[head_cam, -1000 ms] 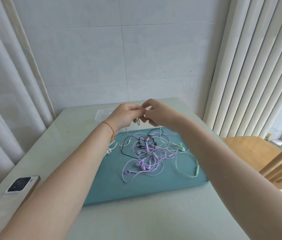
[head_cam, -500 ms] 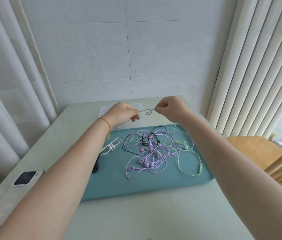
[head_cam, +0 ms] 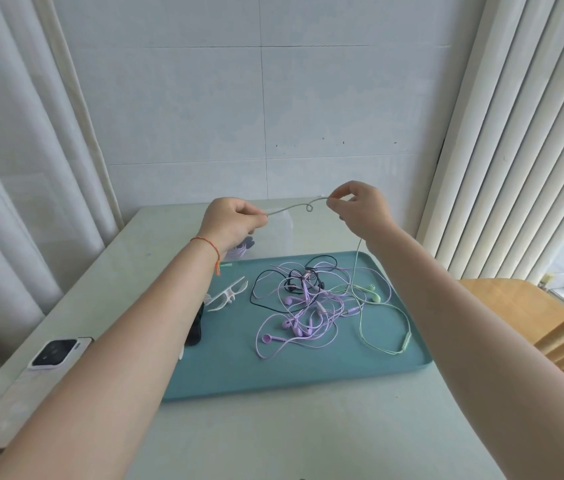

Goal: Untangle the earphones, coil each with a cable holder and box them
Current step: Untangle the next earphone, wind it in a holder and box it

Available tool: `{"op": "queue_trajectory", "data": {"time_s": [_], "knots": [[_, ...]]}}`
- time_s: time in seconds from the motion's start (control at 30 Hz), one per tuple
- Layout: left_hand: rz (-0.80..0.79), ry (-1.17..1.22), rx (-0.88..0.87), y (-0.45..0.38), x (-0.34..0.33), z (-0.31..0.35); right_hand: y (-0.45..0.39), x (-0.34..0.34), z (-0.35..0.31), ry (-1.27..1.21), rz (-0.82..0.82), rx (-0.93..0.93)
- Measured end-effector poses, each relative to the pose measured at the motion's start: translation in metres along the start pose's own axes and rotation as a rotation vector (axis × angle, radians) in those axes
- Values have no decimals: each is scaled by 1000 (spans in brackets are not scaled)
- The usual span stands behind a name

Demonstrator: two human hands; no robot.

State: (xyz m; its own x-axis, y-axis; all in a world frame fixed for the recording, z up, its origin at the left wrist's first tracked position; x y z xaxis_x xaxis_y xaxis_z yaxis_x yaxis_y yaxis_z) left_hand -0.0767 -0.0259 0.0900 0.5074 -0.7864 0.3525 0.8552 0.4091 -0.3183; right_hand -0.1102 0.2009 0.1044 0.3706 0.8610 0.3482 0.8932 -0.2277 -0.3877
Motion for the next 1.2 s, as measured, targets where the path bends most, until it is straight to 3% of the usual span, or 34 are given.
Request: {"op": "queue_trajectory", "data": {"time_s": [0.1, 0.17, 0.43, 0.57, 0.7, 0.83, 0.9, 1.03, 1.2], "knots": [[193, 5, 57, -7, 11, -9, -2, 2, 0, -51, 9, -49], [203, 15, 69, -8, 15, -11, -1, 2, -2, -56, -39, -67], [-7, 176, -10, 1, 0, 20, 9, -9, -29, -121, -313, 28], [-278, 285, -63, 14, -16, 44, 20, -12, -48, -135, -385, 106], [-371, 321, 88, 19, -18, 46, 7, -8, -45, -123, -140, 43], [-314, 383, 197, 11, -8, 31, -16, 7, -14, -23, 207, -96], [-256, 422, 230, 6, -4, 20, -20, 16, -1, 103, 294, -142], [-190, 366, 202, 2, -4, 8, -13, 8, -6, 300, 163, -90], [-258, 226, 120, 10, -16, 15, 14, -19, -39, 83, -127, 174]]}}
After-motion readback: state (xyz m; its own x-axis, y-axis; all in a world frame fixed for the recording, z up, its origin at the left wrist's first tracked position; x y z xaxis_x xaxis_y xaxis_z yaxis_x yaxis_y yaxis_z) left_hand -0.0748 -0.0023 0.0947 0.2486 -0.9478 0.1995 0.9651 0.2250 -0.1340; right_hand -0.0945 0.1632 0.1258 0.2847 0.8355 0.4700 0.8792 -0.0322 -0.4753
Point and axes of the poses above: each hand's wrist, its own y-axis away from the middle knuckle, its own x-axis out of the back of the hand, z = x × y, the point moved 3 cm from there along -y, towards the middle knuckle, and after that the axes turned 12 degrees about z, right-handed, at the moved point
